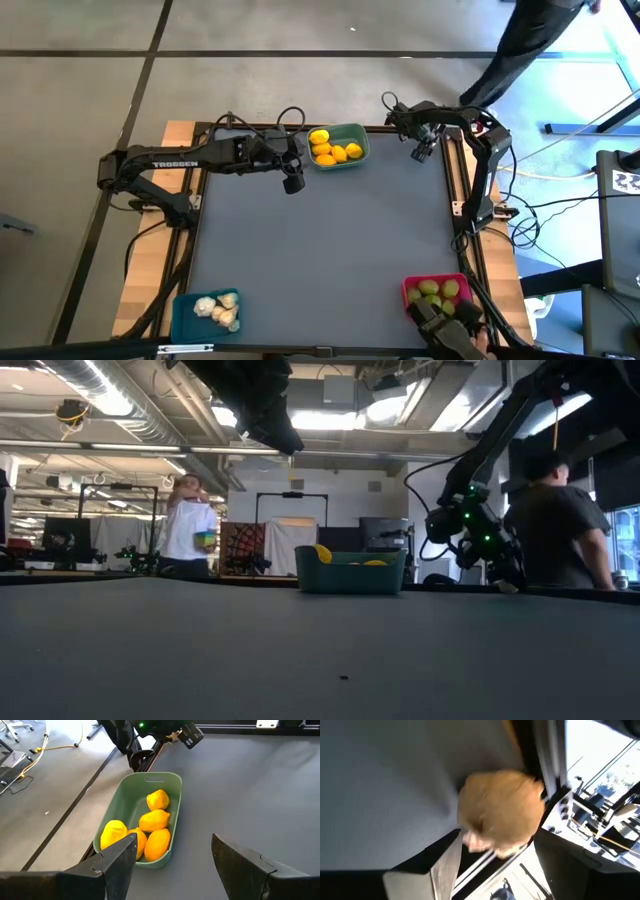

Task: Sort produce into baskets
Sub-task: Put the white garlic into the blue bin

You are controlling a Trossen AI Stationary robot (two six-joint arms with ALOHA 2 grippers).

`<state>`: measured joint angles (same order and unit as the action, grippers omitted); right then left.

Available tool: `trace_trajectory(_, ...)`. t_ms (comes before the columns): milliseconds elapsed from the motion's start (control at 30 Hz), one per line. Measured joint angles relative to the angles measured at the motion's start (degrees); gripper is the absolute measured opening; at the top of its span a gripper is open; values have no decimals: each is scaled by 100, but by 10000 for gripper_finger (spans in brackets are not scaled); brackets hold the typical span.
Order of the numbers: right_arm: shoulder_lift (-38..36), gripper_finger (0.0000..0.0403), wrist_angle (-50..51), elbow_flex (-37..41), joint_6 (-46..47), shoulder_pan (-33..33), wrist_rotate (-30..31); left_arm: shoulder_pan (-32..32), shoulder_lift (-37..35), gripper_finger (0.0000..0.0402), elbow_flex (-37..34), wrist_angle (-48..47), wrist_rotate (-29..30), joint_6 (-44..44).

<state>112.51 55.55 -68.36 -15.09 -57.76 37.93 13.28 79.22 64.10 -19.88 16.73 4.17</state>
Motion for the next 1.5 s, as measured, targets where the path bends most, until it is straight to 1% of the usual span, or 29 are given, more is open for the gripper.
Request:
trace_trajectory(133,-2,246,-346,-2,-204,57,-13,0,0,251,0,0,0,-40)
trace_trajectory(267,-5,246,-663,-2,-469,99,-186,0,0,251,0,0,0,-40)
trace_trajectory(367,-13,246,-757,-2,-495,114,-382,0,0,251,0,-2,0,-40)
trace_trajectory(467,-24,242,-810,-2,-576,111,-439,0,0,251,0,-2,0,-40)
trace_trajectory(567,-24,219,-853,-2,-637,111,-449,0,0,251,0,-2,-2,-40)
trace_trajectory(767,-24,141,-904,-2,-645,111,-296,0,0,251,0,-2,0,-47)
trace_trajectory(833,-24,128,-898,0,-645,111,-289,0,0,251,0,-2,0,-28)
trace_trajectory(933,-104,124,-842,0,-630,118,-442,0,0,251,0,-2,0,23)
trace_trajectory(1067,-424,130,-587,0,-414,198,-731,0,0,251,0,-4,0,21)
trace_trajectory(1167,-832,129,-437,0,-299,371,-1063,-25,0,251,0,-2,0,21)
trace_trajectory(1367,-1815,130,-192,2,-30,981,-1667,-131,0,251,0,-2,0,-5)
trace_trajectory(1500,-2517,130,-121,2,266,1451,-2258,-242,0,251,0,7,-2,-11)
